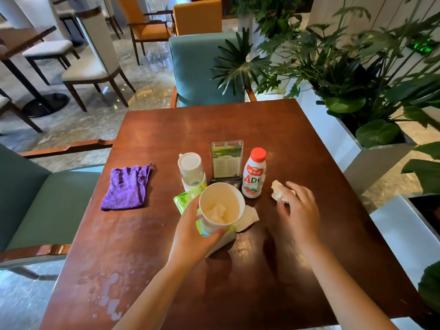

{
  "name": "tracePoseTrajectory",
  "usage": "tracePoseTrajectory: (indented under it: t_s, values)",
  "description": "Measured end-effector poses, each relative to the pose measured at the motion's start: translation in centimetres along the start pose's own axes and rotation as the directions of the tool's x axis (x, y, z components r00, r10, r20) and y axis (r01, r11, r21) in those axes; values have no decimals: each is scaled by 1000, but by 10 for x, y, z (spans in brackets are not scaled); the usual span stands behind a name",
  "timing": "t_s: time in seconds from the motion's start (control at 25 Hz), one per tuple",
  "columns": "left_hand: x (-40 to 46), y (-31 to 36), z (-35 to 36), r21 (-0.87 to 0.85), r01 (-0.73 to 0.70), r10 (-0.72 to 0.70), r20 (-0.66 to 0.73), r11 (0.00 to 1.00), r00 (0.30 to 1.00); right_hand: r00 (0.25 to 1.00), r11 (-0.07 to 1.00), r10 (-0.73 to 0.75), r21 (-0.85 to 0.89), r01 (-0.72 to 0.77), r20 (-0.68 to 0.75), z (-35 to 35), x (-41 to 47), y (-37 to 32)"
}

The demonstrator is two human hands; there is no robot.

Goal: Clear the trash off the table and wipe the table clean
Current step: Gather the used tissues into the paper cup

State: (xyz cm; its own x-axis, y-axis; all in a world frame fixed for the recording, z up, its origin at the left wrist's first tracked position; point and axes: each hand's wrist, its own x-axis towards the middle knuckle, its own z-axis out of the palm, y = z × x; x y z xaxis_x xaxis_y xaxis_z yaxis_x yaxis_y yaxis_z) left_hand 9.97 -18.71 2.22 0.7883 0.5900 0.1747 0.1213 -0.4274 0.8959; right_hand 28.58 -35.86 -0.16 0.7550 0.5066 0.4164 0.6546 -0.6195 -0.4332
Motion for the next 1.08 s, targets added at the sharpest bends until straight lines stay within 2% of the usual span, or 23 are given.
tracePoseTrajectory:
  t_s: [0.04,0.12,0.24,0.36,0.4,0.48,0.6,0.68,0.76,0.84,0.92,1.0,1.08]
  values:
    - [-1,0,0,4,9,-9,-10,1000,1000,974,984,139,-133,-116,176,12,7,19]
    - [-2,2,-1,13,26,-26,-26,1000,999,849,938,280,-314,-143,448,37,16,47]
    - [-7,3,-6,39,27,-25,-53,999,998,771,945,256,-320,-72,584,76,30,70]
    - [-13,1,-13,87,4,3,-77,996,997,728,949,262,-305,-76,633,100,34,80]
    - [-15,0,-15,99,1,8,-88,995,996,745,953,256,-289,-89,615,103,31,83]
    - [-17,-1,-16,105,9,1,-100,994,995,827,967,235,-208,-146,511,100,25,85]
    - [-18,-1,-12,82,17,-8,-101,996,995,918,967,223,41,-250,326,76,15,71]
    - [-17,-1,-9,68,12,-6,-93,998,996,968,960,148,208,-190,204,51,7,48]
    - [-14,-1,-7,64,20,-15,-72,998,997,999,958,6,286,-20,49,23,0,18]
    - [-12,0,-4,60,31,-29,-47,998,998,977,946,-178,253,203,-120,-6,-6,-13]
    - [-11,1,-2,48,24,-22,-34,999,999,912,893,-342,225,391,-225,-31,-13,-45]
    - [-10,8,0,22,-3,4,-26,1000,1000,860,850,-431,198,489,-274,-45,-18,-73]
    - [-8,17,1,6,-51,51,-11,999,999,855,838,-447,210,504,-264,-47,-23,-95]
